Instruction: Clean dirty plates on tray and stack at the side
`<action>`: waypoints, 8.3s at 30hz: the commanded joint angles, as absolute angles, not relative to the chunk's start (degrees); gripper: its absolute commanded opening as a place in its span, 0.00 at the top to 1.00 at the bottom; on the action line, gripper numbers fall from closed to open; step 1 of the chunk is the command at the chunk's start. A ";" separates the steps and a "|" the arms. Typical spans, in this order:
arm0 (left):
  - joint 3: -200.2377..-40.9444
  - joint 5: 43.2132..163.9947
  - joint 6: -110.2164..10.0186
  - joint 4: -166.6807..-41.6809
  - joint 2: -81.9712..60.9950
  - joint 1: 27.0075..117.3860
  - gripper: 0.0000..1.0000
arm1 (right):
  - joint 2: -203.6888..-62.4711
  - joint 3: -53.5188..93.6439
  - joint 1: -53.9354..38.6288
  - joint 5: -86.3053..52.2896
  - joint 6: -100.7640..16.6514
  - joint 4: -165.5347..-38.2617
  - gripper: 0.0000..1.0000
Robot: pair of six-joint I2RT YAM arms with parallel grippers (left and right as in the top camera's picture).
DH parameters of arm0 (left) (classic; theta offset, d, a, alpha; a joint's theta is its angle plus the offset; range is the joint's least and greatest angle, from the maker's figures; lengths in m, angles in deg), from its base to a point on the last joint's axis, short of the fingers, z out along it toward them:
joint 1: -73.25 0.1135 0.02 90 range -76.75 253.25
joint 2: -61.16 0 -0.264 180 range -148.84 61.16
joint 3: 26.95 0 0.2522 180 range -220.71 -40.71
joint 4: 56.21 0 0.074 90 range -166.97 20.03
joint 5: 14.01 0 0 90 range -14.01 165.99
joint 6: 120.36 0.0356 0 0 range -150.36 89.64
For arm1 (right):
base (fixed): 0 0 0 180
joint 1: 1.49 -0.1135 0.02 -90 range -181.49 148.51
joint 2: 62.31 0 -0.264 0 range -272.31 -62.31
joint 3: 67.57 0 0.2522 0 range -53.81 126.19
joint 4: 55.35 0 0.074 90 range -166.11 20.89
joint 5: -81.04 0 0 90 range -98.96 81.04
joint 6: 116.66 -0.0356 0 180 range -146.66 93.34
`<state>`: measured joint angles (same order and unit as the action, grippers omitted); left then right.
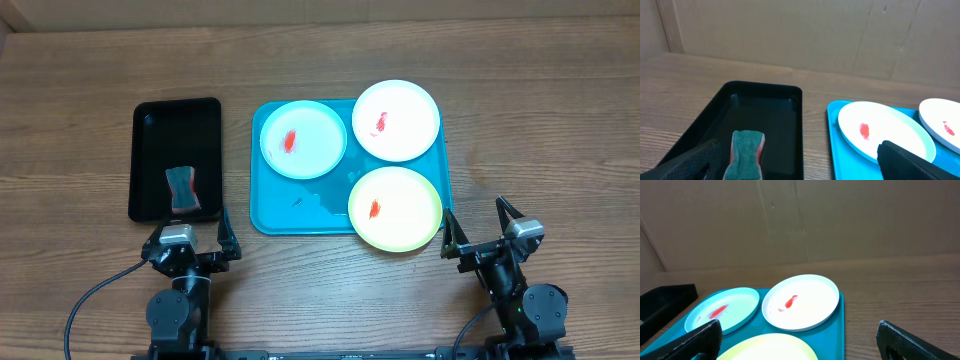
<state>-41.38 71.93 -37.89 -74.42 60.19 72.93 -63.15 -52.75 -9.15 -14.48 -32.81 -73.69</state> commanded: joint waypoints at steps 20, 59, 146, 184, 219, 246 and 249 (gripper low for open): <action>-40.99 72.59 -38.50 -74.16 60.95 72.69 0.00 | -62.47 -53.37 -9.52 -15.95 -32.61 -72.18 0.00; -112.77 76.68 -34.59 -117.44 -3.20 72.84 0.01 | -142.64 31.07 -9.52 -23.51 -35.61 -128.33 0.00; -101.03 66.18 -45.24 -104.93 -35.11 80.10 0.36 | -194.12 48.55 -31.49 -9.39 -62.16 -117.86 0.96; -116.81 79.04 -39.77 -113.66 -44.03 79.18 0.96 | -194.12 48.55 -31.49 -9.30 -60.92 -120.29 0.96; -125.66 98.14 -32.78 -112.41 -61.45 56.08 0.96 | -194.12 48.53 -31.93 -19.53 -56.63 -124.84 0.96; -126.14 87.52 -37.43 -120.78 -61.45 54.13 0.96 | -194.12 48.53 -32.12 -19.12 -56.66 -124.53 0.96; -126.14 92.68 -36.32 -120.74 -61.45 54.13 0.96 | -194.12 48.53 -32.12 -19.12 -56.66 -124.55 0.96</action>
<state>-127.34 77.94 -40.25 -119.91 -59.72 55.71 -193.20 48.99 -31.53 -19.12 -56.61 -124.82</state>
